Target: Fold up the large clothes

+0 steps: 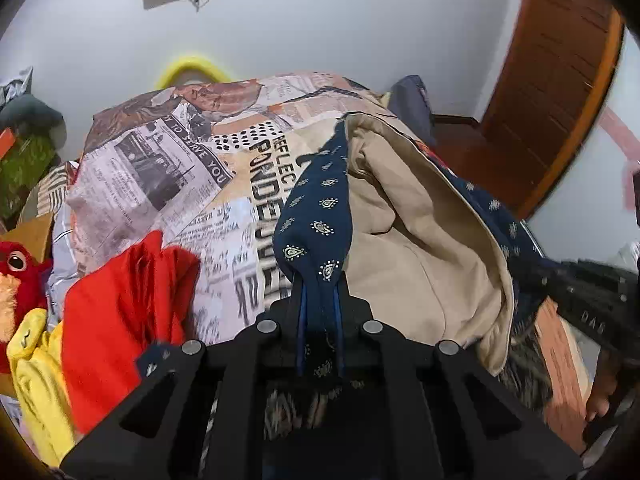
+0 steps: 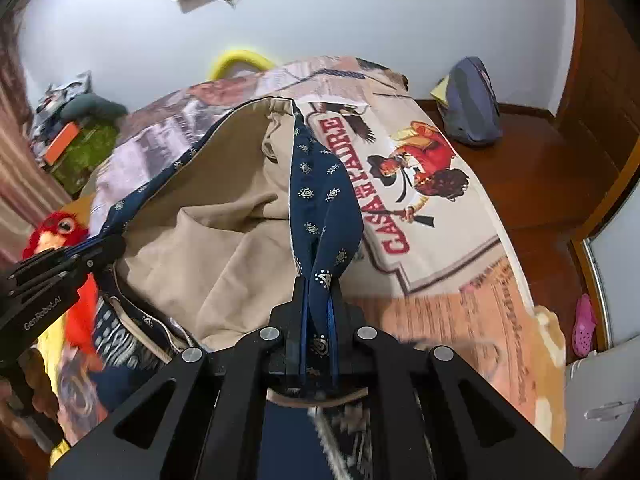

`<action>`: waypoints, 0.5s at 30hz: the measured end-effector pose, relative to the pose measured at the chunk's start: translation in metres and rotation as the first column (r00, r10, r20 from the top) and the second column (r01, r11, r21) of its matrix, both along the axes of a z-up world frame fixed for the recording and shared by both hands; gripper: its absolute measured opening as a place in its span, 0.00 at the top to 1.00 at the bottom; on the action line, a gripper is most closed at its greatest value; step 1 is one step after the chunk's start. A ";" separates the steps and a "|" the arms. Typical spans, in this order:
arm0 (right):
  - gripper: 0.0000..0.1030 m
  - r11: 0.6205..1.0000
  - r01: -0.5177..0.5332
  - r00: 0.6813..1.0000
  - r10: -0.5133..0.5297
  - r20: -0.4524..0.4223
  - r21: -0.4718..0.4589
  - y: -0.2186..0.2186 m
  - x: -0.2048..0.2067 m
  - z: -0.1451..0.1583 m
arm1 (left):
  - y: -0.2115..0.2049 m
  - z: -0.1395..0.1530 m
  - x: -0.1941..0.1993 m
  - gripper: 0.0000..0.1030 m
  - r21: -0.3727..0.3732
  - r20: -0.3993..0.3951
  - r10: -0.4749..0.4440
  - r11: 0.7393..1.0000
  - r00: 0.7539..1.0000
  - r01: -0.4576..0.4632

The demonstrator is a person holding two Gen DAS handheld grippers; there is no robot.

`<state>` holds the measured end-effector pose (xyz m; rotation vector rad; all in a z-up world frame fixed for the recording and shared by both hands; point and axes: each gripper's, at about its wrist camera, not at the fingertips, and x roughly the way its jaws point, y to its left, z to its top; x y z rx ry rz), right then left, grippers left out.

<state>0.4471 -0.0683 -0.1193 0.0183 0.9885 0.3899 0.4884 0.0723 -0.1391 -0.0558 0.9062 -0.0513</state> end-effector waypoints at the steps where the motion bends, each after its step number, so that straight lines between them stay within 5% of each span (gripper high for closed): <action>1: 0.93 1.000 -0.015 1.000 0.015 0.010 -0.004 -0.001 -0.011 0.004 | 0.000 0.003 -0.014 0.90 0.000 0.003 -0.011 1.000 1.000 0.011; 7: 0.93 0.997 -0.073 0.997 0.075 0.036 -0.039 -0.002 -0.064 0.005 | 0.002 -0.005 -0.073 0.90 0.011 -0.015 -0.051 0.999 0.999 0.051; 15: 0.93 0.995 -0.081 0.997 0.081 -0.008 -0.054 -0.005 -0.101 -0.023 | 0.005 -0.053 -0.124 0.88 0.030 -0.086 -0.056 0.998 0.995 0.059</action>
